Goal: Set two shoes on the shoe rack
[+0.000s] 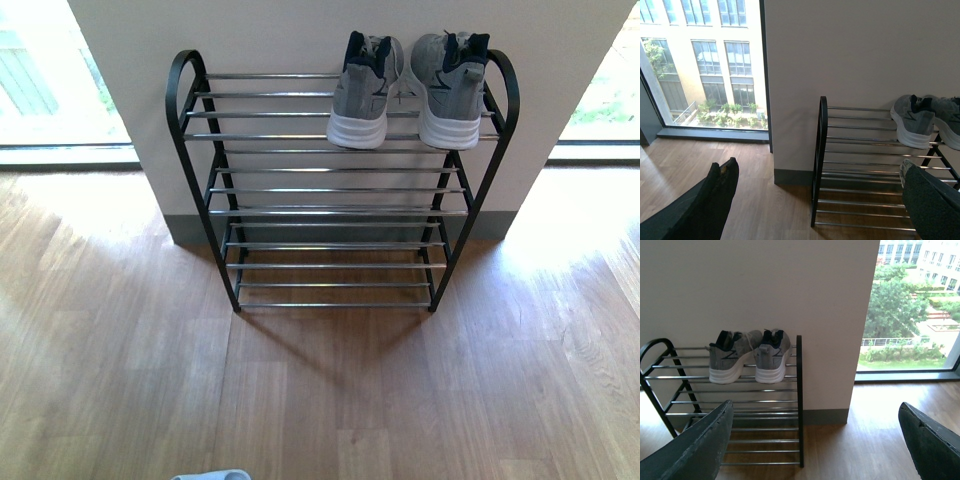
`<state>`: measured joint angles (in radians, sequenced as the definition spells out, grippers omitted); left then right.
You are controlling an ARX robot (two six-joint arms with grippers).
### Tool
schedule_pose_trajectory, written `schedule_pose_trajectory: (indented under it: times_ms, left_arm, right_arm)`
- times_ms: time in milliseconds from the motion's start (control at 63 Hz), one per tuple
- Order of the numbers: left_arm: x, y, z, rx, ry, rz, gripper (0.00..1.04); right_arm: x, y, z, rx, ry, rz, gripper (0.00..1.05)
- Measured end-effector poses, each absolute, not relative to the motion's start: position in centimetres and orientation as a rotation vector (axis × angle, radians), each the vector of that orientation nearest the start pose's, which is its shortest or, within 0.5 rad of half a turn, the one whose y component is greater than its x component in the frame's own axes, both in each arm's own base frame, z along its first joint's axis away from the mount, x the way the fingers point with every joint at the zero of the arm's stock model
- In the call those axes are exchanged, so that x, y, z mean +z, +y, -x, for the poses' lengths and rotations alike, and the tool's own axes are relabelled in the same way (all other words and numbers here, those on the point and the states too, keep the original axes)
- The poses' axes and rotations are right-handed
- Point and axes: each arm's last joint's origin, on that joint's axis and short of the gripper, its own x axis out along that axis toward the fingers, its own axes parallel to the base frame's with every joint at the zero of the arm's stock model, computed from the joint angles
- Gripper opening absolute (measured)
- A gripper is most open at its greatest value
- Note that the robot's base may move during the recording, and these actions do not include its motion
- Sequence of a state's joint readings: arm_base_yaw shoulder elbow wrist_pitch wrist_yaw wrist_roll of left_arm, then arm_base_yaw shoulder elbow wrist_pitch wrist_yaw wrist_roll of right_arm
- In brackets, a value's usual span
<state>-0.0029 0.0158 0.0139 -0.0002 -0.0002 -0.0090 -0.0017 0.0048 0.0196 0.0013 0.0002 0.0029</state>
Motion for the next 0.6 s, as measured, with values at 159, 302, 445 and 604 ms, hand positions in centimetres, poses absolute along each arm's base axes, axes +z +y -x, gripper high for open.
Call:
schedule_pose_trajectory:
  times_ms: [159,302,445,604]
  left_arm:
    - [16.70,-0.03,-9.78,-0.003,0.002,0.009,0.95]
    - [16.70,-0.03,-9.78,-0.002,0.002,0.009,0.95]
    - [16.70,-0.03,-9.78,-0.003,0.002,0.009,0.95]
    - [16.70,-0.03,-9.78,-0.002,0.002,0.009,0.95]
  right_arm:
    - [17.00,-0.02,-9.68,-0.002,-0.016,-0.003,0.96]
    - [17.00,-0.02,-9.68,-0.002,-0.016,-0.003,0.96]
    - [17.00,-0.02,-9.68,-0.002,-0.016,-0.003,0.96]
    - [17.00,-0.02,-9.67,-0.002,-0.017,-0.003,0.96]
